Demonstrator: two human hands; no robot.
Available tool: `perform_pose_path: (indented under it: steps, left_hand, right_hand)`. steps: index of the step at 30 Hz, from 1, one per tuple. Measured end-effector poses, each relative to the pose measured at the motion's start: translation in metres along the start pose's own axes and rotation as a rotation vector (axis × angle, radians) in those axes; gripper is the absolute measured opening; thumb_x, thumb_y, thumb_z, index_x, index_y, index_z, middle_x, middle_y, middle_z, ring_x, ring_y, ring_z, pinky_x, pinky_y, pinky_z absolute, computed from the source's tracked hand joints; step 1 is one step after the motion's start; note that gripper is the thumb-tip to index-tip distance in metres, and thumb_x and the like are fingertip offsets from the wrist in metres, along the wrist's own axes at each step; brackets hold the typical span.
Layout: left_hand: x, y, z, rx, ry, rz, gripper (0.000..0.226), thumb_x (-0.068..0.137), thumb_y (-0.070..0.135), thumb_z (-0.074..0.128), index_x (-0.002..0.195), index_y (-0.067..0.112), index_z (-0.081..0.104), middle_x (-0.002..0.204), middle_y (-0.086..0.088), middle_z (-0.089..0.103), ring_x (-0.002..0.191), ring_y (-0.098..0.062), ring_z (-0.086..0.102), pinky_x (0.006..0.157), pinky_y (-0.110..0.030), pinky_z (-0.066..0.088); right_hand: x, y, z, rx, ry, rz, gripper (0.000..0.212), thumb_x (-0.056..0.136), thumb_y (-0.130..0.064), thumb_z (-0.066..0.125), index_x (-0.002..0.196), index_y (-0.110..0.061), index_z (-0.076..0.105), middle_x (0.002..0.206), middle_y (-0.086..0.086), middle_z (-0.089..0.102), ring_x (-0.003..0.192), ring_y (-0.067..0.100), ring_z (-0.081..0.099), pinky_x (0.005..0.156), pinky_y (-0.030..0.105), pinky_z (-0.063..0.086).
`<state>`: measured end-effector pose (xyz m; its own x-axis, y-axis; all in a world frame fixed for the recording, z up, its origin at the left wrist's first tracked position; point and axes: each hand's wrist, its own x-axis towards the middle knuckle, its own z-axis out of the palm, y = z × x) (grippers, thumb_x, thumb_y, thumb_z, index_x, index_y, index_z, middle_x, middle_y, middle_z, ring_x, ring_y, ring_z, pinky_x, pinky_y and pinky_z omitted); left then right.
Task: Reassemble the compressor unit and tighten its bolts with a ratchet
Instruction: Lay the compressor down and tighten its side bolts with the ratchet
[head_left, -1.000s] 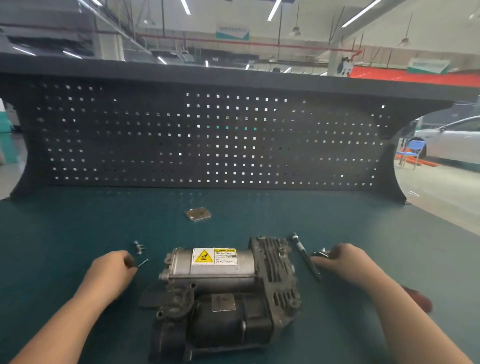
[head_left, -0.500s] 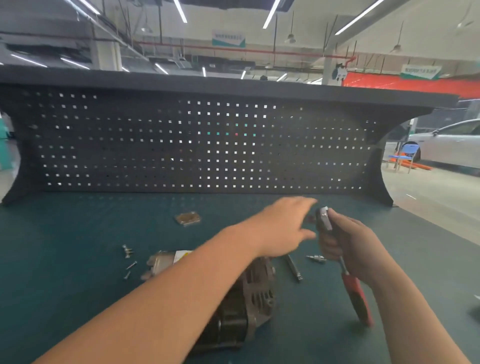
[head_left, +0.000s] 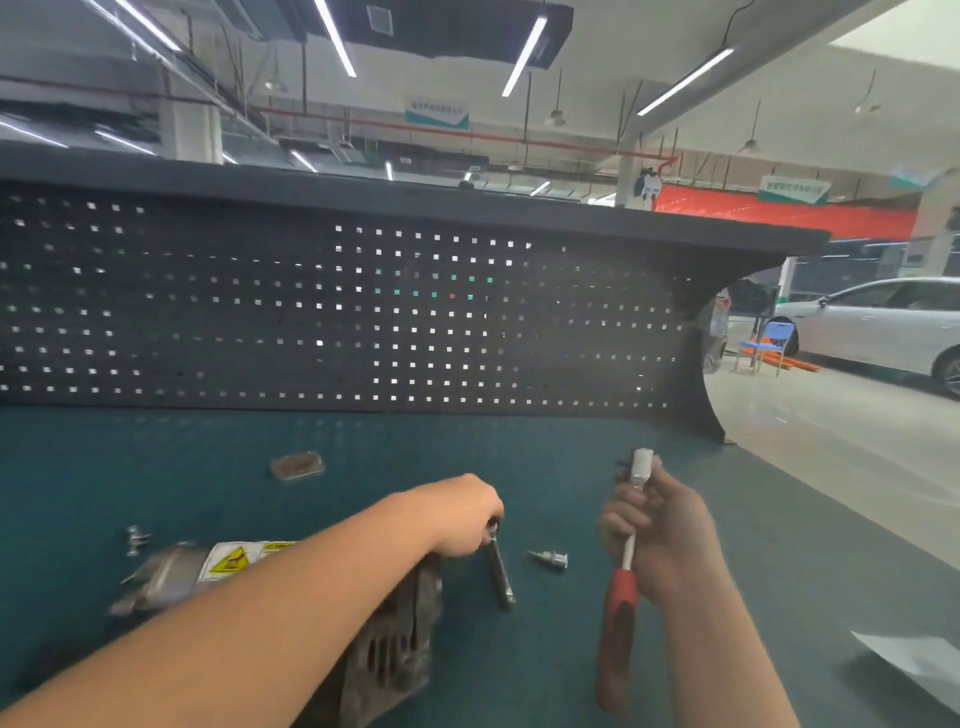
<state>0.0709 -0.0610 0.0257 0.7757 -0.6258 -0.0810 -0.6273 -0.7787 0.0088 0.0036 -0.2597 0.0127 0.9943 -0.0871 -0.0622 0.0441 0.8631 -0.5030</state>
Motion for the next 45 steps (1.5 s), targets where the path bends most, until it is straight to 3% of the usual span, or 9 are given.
perform_pose_path:
  steps: [4,11,17,21,25,28,34,41,45]
  left_hand:
    - [0.028,0.028,0.011,0.038,0.055,-0.044,0.020,0.094,0.006,0.051,0.108,0.008,0.066,0.110,-0.016,0.063,0.097,-0.037,0.061,0.068,-0.033,0.043]
    - [0.058,0.045,0.020,0.020,0.057,-0.224,0.019,0.092,-0.001,0.050,0.105,0.001,0.063,0.108,-0.014,0.064,0.102,-0.033,0.064,0.077,-0.036,0.051]
    - [0.066,0.042,0.030,0.065,0.000,-0.226,0.035,0.088,-0.004,0.049,0.119,0.005,0.064,0.118,-0.015,0.063,0.100,-0.034,0.063,0.077,-0.035,0.050]
    - [0.064,0.035,0.034,0.063,-0.051,-0.179,0.032,0.090,0.005,0.048,0.119,0.007,0.063,0.122,-0.015,0.063,0.099,-0.032,0.060,0.078,-0.033,0.049]
    - [0.059,0.029,0.034,-0.068,-0.061,-0.013,0.045,0.091,0.026,0.051,0.136,0.033,0.054,0.137,-0.003,0.055,0.132,-0.025,0.040,0.110,-0.042,0.032]
    - [0.059,0.033,0.039,-0.102,-0.040,0.063,0.030,0.092,0.036,0.057,0.121,0.032,0.066,0.116,0.003,0.066,0.117,-0.022,0.049,0.107,-0.041,0.027]
    - [0.061,0.029,0.029,-0.363,0.206,0.025,0.028,0.089,0.028,0.068,0.116,0.021,0.072,0.111,0.000,0.071,0.093,-0.015,0.062,0.075,-0.021,0.039]
    - [0.054,0.024,0.010,-0.493,0.307,0.046,0.030,0.086,0.025,0.073,0.115,0.018,0.072,0.109,0.002,0.072,0.094,-0.009,0.061,0.077,-0.015,0.041]
    - [0.049,0.022,0.004,-0.484,0.327,0.029,0.029,0.087,0.023,0.072,0.115,0.017,0.072,0.112,0.000,0.072,0.101,-0.013,0.063,0.090,-0.025,0.047]
  right_hand:
    - [0.019,0.019,-0.016,0.024,0.133,0.099,0.039,0.101,-0.034,0.039,0.070,-0.012,0.049,0.042,-0.005,0.030,0.026,0.007,0.023,0.032,0.013,0.018]
    - [0.038,0.023,-0.039,0.155,0.260,0.098,0.041,0.101,-0.035,0.037,0.065,-0.016,0.041,0.039,-0.004,0.027,0.024,0.009,0.022,0.033,0.009,0.019]
    - [0.044,0.039,-0.047,-0.101,0.324,0.239,0.029,0.099,-0.024,0.038,0.072,-0.012,0.044,0.040,-0.001,0.029,0.026,0.008,0.023,0.033,0.010,0.019]
    - [0.044,0.036,-0.048,-0.174,0.321,0.284,0.022,0.094,-0.018,0.044,0.074,-0.010,0.047,0.048,-0.002,0.030,0.029,0.008,0.025,0.035,0.010,0.019]
    - [0.042,0.034,-0.047,-0.173,0.323,0.281,0.021,0.093,-0.017,0.039,0.075,-0.011,0.047,0.051,-0.001,0.031,0.029,0.008,0.025,0.036,0.010,0.018]
    - [0.039,0.031,-0.047,-0.118,0.287,0.284,0.020,0.094,-0.019,0.041,0.078,-0.013,0.051,0.049,0.001,0.036,0.029,0.009,0.025,0.034,0.010,0.020]
    - [0.034,0.023,-0.045,-0.002,0.186,0.278,0.018,0.095,-0.018,0.047,0.095,-0.022,0.064,0.059,0.003,0.042,0.032,0.010,0.027,0.032,0.014,0.024]
    - [0.028,0.026,-0.034,0.033,0.127,0.303,0.018,0.095,-0.018,0.048,0.094,-0.021,0.066,0.055,0.003,0.039,0.030,0.009,0.025,0.030,0.014,0.021]
    - [0.024,0.022,-0.026,0.035,0.100,0.283,0.018,0.094,-0.019,0.048,0.092,-0.022,0.066,0.055,0.002,0.037,0.030,0.009,0.025,0.030,0.014,0.021]
